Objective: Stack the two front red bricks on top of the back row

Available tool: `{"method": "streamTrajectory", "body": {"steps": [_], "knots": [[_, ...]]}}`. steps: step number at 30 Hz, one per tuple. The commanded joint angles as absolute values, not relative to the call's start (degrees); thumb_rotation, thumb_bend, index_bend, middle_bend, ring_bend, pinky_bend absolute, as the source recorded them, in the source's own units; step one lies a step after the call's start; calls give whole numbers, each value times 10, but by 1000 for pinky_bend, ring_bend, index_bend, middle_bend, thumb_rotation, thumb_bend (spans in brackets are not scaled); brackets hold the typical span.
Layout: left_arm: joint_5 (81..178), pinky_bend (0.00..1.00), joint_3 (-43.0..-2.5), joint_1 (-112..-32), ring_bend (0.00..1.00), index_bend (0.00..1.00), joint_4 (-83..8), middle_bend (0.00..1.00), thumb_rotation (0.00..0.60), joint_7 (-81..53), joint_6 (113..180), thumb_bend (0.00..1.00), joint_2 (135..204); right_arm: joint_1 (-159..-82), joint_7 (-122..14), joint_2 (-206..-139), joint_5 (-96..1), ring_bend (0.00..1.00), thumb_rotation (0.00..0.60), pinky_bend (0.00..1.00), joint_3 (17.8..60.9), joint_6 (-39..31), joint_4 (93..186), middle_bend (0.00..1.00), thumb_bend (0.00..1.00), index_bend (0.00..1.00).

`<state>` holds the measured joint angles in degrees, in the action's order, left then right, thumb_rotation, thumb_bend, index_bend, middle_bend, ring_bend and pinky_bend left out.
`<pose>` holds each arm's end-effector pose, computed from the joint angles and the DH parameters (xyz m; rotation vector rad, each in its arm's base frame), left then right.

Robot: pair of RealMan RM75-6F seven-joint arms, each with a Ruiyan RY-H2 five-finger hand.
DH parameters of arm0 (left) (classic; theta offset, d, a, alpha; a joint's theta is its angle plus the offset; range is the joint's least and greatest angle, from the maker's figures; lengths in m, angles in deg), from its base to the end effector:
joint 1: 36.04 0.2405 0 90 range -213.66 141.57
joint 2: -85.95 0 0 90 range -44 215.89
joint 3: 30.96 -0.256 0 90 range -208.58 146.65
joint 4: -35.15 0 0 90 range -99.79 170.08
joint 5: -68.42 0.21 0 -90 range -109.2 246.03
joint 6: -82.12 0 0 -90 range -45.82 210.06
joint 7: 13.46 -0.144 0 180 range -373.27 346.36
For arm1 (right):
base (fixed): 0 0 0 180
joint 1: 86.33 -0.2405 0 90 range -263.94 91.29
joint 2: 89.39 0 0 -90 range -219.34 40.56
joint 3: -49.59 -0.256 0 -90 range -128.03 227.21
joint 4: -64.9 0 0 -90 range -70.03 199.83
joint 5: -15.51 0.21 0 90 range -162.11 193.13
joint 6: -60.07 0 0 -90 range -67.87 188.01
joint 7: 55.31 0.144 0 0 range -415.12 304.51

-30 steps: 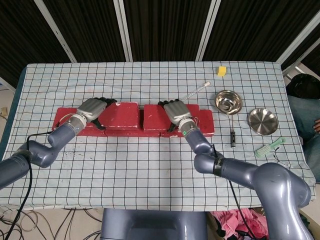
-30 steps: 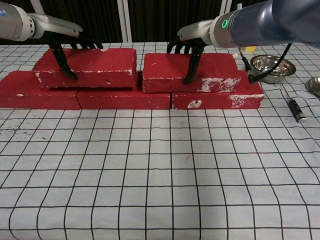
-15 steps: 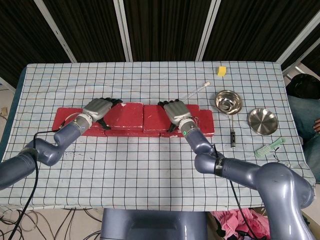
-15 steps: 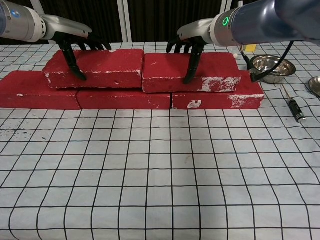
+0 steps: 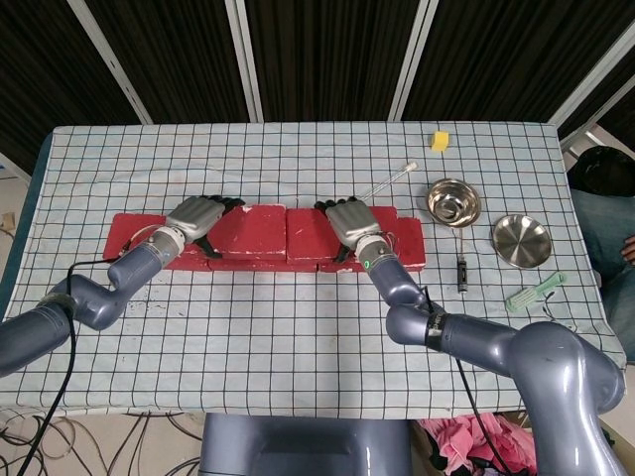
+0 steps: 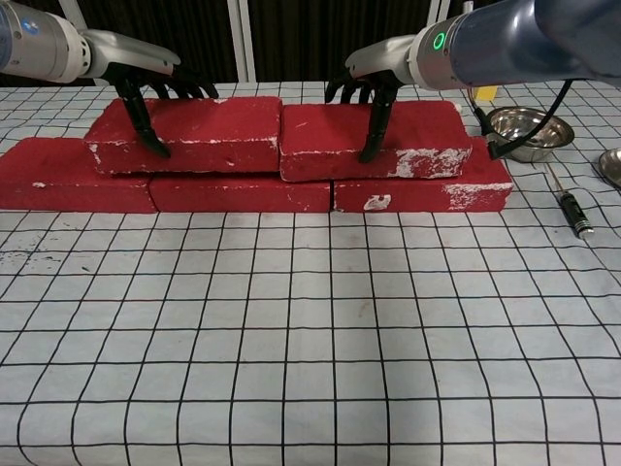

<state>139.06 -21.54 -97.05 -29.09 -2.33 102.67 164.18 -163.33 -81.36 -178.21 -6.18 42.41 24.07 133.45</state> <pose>-0.1440 0.4593 0.0411 -2.0459 -1.0527 -0.6242 -0.0384 -0.4571 -0.0193 1.9275 -1.0255 0.7051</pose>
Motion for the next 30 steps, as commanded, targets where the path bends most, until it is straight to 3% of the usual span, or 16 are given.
{"method": "streamTrajectory", "body": {"steps": [1, 30], "knots": [[1392, 195, -217, -969, 84, 144, -291, 153, 600, -23, 1027, 179, 1641, -1633, -814, -1781, -60, 173, 600, 151, 424, 240, 1334, 172, 136, 131], [1398, 192, -224, -968, 84, 143, -290, 153, 600, -18, 1036, 162, 1643, -1634, -813, -1772, -53, 173, 600, 151, 423, 248, 1351, 174, 132, 131]]}}
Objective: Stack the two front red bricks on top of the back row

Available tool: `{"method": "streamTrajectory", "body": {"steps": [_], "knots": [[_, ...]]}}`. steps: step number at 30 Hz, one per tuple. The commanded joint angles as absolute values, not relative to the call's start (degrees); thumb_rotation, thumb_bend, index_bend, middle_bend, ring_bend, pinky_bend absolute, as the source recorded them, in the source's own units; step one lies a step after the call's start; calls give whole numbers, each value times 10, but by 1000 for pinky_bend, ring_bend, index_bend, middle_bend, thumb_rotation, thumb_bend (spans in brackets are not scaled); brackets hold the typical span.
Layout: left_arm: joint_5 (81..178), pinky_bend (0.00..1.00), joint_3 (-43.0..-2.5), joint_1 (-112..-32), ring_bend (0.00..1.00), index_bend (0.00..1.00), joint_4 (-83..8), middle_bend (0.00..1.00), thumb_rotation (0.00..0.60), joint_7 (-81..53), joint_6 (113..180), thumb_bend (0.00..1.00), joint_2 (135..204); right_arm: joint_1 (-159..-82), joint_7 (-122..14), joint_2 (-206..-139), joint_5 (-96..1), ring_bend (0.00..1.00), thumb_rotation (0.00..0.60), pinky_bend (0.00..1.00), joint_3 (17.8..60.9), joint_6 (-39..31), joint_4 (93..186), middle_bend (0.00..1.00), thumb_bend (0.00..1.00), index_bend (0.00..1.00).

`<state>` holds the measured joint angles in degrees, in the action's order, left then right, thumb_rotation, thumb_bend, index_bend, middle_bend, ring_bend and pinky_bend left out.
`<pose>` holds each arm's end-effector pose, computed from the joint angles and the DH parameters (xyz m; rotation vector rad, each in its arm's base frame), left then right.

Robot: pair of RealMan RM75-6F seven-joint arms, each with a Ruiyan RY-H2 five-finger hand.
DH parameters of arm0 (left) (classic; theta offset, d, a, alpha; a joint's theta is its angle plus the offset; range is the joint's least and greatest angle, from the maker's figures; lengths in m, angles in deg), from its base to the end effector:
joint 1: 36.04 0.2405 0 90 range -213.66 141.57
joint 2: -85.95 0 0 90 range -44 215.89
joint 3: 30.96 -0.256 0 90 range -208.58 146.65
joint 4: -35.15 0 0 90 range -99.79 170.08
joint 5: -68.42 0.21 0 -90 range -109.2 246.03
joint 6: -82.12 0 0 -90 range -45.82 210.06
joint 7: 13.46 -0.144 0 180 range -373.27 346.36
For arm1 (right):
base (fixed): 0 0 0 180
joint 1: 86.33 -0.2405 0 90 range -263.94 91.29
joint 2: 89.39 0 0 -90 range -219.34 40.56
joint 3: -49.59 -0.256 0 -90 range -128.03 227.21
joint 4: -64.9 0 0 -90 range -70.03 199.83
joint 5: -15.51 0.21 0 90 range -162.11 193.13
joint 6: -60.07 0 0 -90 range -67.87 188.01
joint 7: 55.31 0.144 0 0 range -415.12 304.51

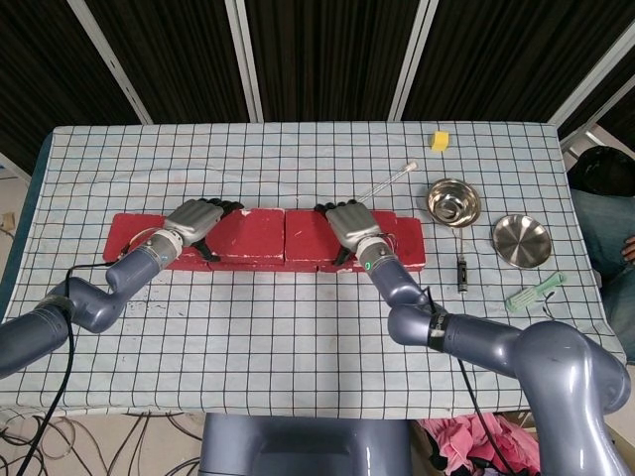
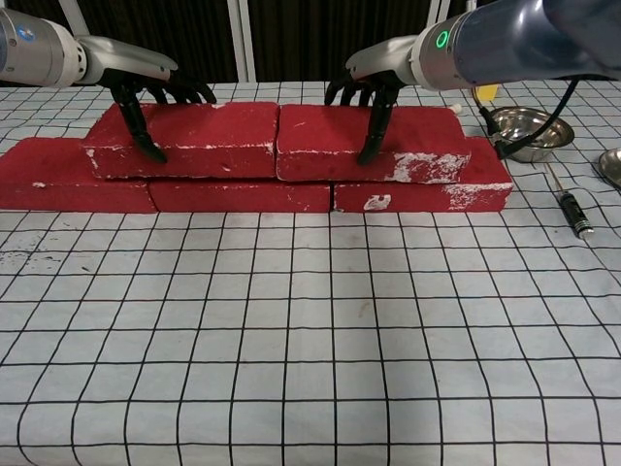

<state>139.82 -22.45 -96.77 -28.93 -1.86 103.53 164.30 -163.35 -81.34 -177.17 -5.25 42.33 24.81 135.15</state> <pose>-0.1486 0.4574 0.0402 -2.0492 -1.0432 -0.6181 -0.0379 -0.4533 -0.0183 1.9394 -1.0539 0.6986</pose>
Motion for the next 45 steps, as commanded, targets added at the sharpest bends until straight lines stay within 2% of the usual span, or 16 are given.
{"method": "streamTrajectory", "body": {"steps": [1, 20, 45], "knots": [[1399, 192, -224, -968, 84, 143, -290, 153, 600, -18, 1036, 162, 1643, -1633, -812, -1772, -53, 173, 600, 151, 423, 248, 1351, 174, 132, 131], [1398, 173, -227, -973, 74, 137, -271, 145, 600, -15, 1029, 95, 1652, -1636, -814, -1780, -44, 162, 600, 151, 431, 258, 1333, 156, 97, 130], [1402, 165, -230, -967, 60, 136, -284, 143, 600, -11, 1032, 65, 1630, -1640, -803, -1804, -47, 158, 600, 151, 421, 258, 1310, 154, 91, 131]]}}
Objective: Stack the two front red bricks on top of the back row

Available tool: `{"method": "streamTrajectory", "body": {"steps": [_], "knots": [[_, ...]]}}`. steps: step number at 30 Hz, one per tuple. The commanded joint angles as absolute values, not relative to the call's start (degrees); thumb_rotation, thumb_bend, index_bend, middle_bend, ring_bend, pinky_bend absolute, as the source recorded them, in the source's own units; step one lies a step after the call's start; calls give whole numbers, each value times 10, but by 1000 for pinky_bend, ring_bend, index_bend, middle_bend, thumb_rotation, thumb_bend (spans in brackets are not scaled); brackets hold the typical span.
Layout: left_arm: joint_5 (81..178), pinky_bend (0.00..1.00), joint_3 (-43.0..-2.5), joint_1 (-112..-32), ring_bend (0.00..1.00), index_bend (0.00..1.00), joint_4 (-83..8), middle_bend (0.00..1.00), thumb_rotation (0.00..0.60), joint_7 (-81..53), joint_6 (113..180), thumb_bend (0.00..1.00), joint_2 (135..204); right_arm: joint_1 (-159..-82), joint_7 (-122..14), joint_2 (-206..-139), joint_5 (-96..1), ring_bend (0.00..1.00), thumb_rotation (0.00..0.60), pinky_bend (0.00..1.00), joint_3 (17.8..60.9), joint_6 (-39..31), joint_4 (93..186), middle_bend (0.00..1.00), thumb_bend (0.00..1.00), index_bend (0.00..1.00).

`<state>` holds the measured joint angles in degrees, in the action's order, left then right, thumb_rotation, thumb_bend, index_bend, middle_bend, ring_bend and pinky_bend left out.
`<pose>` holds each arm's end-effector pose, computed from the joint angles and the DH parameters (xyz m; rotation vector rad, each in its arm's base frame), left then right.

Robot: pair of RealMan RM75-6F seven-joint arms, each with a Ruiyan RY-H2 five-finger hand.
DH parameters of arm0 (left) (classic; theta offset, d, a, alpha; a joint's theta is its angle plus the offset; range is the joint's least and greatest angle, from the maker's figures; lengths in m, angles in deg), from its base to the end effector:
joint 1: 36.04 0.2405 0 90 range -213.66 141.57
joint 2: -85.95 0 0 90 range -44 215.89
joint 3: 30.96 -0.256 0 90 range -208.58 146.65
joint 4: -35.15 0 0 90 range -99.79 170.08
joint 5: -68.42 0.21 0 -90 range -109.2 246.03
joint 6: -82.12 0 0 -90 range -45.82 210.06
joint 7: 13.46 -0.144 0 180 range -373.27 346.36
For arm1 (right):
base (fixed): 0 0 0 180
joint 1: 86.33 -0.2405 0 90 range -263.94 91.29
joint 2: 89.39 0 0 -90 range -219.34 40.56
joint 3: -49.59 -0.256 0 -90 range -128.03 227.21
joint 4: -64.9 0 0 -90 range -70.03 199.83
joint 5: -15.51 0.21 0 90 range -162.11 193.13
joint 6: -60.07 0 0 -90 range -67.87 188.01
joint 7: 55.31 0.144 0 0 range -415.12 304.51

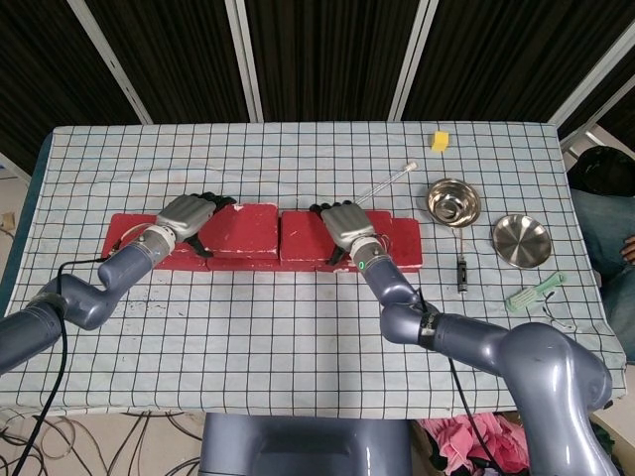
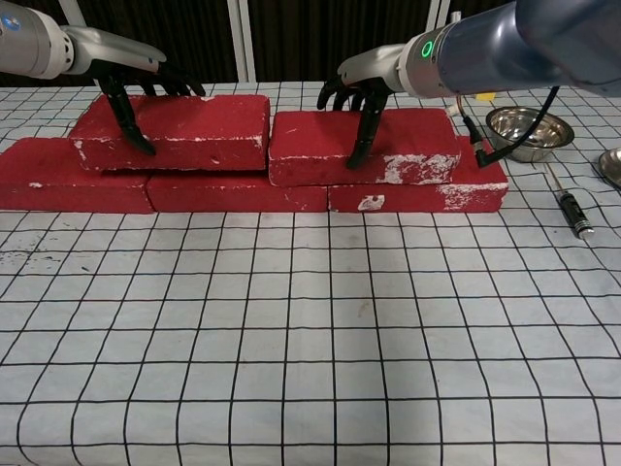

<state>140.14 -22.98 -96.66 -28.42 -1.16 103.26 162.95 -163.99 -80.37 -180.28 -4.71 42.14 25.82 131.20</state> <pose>-0.1558 0.4614 0.0520 -2.0283 -1.0329 -0.5992 -0.0355 -0.4567 -0.0314 1.9307 -1.0803 0.7051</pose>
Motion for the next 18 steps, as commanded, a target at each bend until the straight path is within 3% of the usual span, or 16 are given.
{"method": "streamTrajectory", "body": {"steps": [1, 18], "knots": [[1403, 165, -231, -967, 60, 136, -283, 143, 600, -11, 1032, 65, 1631, -1640, -803, -1805, -47, 158, 600, 151, 420, 259, 1309, 153, 90, 131], [1413, 165, -231, -969, 60, 132, -278, 143, 600, -3, 1033, 34, 1639, -1635, -795, -1794, -57, 153, 600, 152, 414, 256, 1323, 151, 81, 131]]}}
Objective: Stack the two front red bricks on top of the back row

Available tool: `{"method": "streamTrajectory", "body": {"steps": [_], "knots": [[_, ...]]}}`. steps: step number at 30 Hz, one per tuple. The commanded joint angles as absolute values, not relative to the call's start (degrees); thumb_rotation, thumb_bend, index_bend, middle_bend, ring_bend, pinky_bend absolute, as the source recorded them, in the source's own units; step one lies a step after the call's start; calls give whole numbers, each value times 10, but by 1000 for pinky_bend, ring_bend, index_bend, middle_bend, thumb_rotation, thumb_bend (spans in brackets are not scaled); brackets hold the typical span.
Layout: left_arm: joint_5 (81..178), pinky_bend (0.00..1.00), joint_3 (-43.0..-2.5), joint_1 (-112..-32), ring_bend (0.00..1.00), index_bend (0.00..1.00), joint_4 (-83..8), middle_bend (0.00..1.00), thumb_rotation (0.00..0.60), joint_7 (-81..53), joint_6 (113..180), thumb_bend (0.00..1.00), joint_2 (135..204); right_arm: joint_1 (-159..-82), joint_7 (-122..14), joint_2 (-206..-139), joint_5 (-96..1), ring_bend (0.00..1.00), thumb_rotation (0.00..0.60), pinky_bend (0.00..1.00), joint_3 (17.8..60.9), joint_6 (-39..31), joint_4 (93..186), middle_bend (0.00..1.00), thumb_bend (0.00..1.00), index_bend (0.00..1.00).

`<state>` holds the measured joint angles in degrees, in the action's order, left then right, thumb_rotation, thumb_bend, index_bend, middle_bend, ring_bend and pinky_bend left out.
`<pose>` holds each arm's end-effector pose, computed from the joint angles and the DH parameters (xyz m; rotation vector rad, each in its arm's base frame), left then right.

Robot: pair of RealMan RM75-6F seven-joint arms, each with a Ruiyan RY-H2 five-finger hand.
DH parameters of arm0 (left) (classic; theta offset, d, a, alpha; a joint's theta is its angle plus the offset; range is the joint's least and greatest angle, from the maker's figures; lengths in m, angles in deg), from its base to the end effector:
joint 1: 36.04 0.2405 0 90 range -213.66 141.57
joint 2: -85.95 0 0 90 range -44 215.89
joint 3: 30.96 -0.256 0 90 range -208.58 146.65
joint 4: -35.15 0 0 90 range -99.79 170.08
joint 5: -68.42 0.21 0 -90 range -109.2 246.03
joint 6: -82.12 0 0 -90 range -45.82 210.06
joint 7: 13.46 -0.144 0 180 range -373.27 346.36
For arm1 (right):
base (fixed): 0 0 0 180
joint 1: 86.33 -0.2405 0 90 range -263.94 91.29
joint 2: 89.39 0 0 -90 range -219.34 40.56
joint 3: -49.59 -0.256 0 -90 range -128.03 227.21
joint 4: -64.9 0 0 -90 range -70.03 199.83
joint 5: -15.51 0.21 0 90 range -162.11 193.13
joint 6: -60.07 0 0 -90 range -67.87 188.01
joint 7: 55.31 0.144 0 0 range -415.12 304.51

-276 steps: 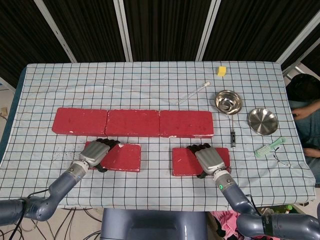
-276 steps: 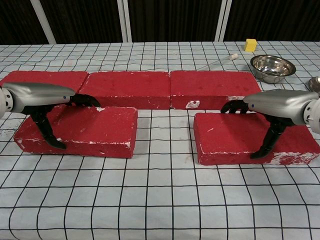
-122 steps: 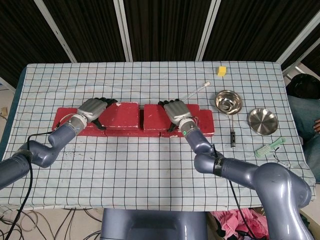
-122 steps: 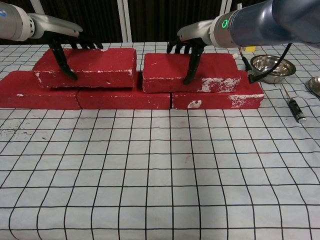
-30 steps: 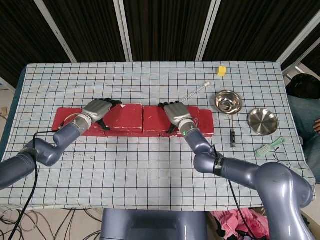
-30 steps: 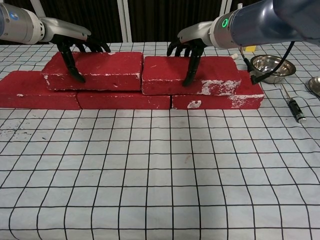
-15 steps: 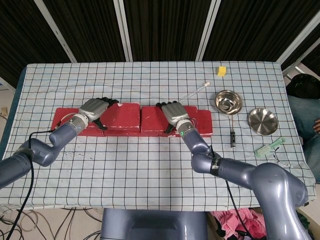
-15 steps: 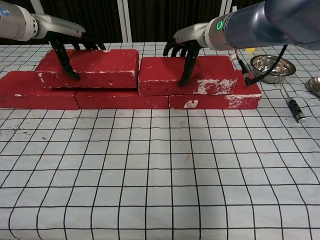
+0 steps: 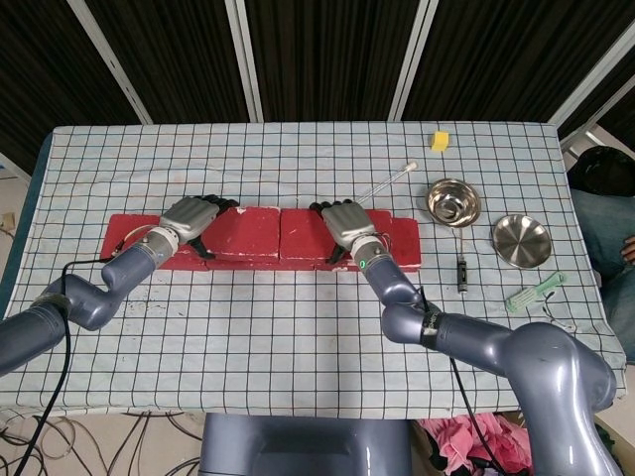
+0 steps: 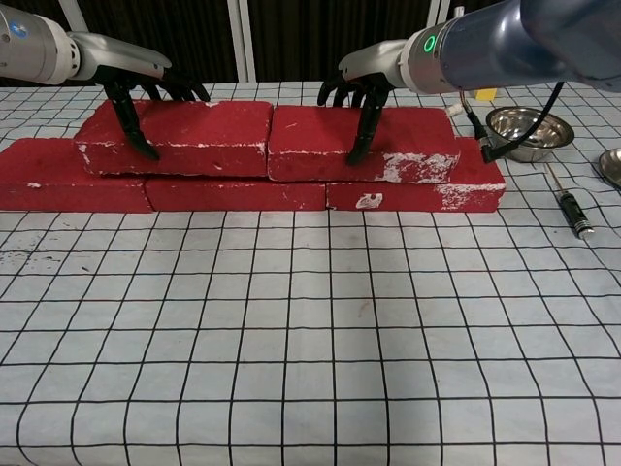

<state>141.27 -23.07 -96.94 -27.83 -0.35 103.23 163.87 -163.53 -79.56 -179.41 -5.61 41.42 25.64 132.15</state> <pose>-0.1533 0.4610 0.0459 -2.0438 -1.0296 -0.6005 -0.0341 -0.4569 -0.0265 1.9250 -1.0885 0.7265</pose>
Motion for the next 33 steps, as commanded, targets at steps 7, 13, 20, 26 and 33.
{"method": "streamTrajectory", "body": {"steps": [7, 13, 20, 26, 33], "knots": [[1409, 154, -232, -970, 50, 124, -278, 140, 600, -5, 1030, 11, 1639, -1635, -798, -1793, -55, 125, 600, 151, 417, 257, 1323, 133, 54, 123], [1406, 149, -232, -970, 50, 120, -278, 133, 600, -5, 1028, 0, 1639, -1636, -797, -1795, -52, 108, 600, 151, 416, 257, 1321, 126, 44, 111], [1405, 140, -231, -970, 41, 118, -279, 128, 600, -5, 1030, 0, 1638, -1638, -800, -1798, -49, 82, 600, 151, 419, 258, 1317, 109, 29, 82], [1406, 133, -232, -969, 34, 117, -281, 125, 600, -5, 1031, 0, 1637, -1639, -800, -1798, -47, 58, 600, 151, 419, 260, 1316, 68, 16, 57], [1407, 133, -233, -969, 34, 117, -281, 124, 600, -4, 1031, 0, 1637, -1639, -802, -1797, -46, 45, 600, 151, 420, 261, 1316, 44, 11, 44]]}}
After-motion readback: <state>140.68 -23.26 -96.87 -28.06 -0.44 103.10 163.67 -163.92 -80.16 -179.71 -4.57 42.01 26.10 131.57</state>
